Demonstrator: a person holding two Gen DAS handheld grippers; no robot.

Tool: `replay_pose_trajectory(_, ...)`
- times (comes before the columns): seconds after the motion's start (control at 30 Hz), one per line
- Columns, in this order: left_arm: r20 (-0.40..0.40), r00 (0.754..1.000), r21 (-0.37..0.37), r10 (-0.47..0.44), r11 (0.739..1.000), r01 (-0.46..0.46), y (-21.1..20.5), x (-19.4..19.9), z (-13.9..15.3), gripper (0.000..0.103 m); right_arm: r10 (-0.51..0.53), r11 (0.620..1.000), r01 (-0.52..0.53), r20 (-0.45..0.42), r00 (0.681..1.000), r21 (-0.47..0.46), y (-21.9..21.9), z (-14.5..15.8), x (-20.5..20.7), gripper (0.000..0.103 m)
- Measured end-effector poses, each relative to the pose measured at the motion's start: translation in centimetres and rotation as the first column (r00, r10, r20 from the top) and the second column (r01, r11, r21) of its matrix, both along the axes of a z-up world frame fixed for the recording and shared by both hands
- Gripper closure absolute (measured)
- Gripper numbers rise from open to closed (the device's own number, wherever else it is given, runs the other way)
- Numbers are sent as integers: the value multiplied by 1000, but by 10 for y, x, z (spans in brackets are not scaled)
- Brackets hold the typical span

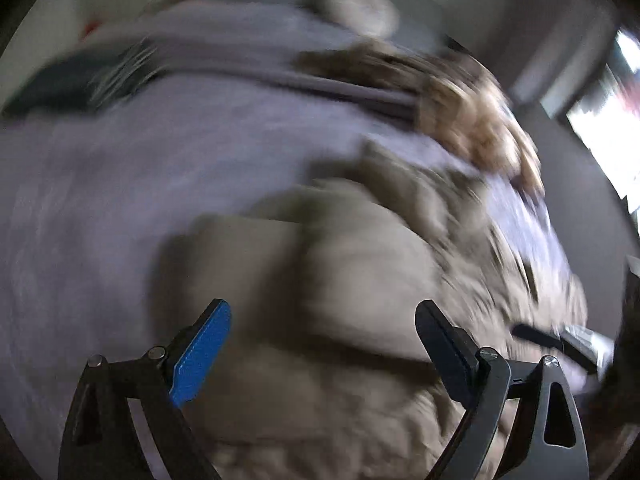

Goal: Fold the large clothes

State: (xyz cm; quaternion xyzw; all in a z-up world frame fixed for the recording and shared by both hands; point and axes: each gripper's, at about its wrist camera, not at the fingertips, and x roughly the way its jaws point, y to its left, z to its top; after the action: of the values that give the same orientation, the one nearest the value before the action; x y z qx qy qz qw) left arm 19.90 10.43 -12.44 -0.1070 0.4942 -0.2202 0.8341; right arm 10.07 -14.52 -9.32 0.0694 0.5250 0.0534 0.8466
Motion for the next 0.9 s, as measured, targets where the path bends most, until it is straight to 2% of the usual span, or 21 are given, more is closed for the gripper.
replay_pose_trajectory(0.07,-103,993,-94,59,993,-68,32,23,-21,9,98,989,-94,30,995,-112,38,-1,11,23)
replay_pose_trajectory(0.17,-245,965,-213,91,966,-145,49,50,-62,12,178,949,-167,19,984,-268,84,-14,31,23)
replay_pose_trajectory(0.2,-273,959,-256,75,955,-148,49,57,-73,30,193,935,-179,15,981,-306,95,-18,33,23)
replay_pose_trajectory(0.27,-319,945,-297,66,940,-166,45,65,-90,57,207,904,-191,1,978,-383,109,-33,44,23)
replay_pose_trajectory(0.3,-312,948,-294,68,941,-164,41,66,-92,73,204,887,-185,0,979,-424,112,-39,49,23)
replay_pose_trajectory(0.37,-216,973,-208,85,969,-131,31,62,-80,84,181,866,-158,1,984,-475,112,-46,55,23)
replay_pose_trajectory(0.4,-124,988,-128,88,986,-104,22,54,-65,88,165,863,-144,1,986,-484,110,-48,59,25)
replay_pose_trajectory(0.43,-37,997,-52,74,996,-75,10,48,-51,89,140,868,-118,10,990,-482,103,-48,60,51)
replay_pose_trajectory(0.47,70,997,46,38,998,-41,-2,36,-34,89,116,879,-91,25,993,-467,99,-46,61,75)
replay_pose_trajectory(0.5,141,990,117,-3,993,-13,-12,28,-22,89,76,902,-50,42,996,-430,87,-42,60,98)
replay_pose_trajectory(0.53,186,982,169,-42,986,11,-19,22,-16,89,36,914,-8,61,997,-406,78,-39,59,98)
replay_pose_trajectory(0.6,229,966,287,-121,957,52,-34,13,-18,89,-72,952,104,118,990,-289,47,-30,47,98)
replay_pose_trajectory(0.67,215,969,363,-123,931,38,-42,23,-33,89,-211,959,229,120,970,-166,13,-29,33,98)
replay_pose_trajectory(0.7,192,976,381,-100,924,19,-39,27,-44,89,-286,952,294,94,954,-87,-4,-34,28,98)
replay_pose_trajectory(0.73,172,982,386,-79,923,7,-36,30,-51,88,-377,926,377,44,925,3,-26,-42,21,98)
replay_pose_trajectory(0.8,140,989,384,-44,923,-14,-33,37,-63,88,-491,857,495,-63,869,147,-60,-63,8,96)
replay_pose_trajectory(0.83,137,990,393,-38,919,-19,-34,40,-65,88,-532,805,548,-134,836,228,-78,-77,-1,95)
replay_pose_trajectory(0.87,141,989,401,-34,916,-25,-36,41,-64,88,-549,773,573,-167,819,272,-88,-84,-8,94)
replay_pose_trajectory(0.9,139,990,406,-33,913,-27,-37,42,-62,86,-564,746,594,-189,804,302,-98,-87,-15,89)
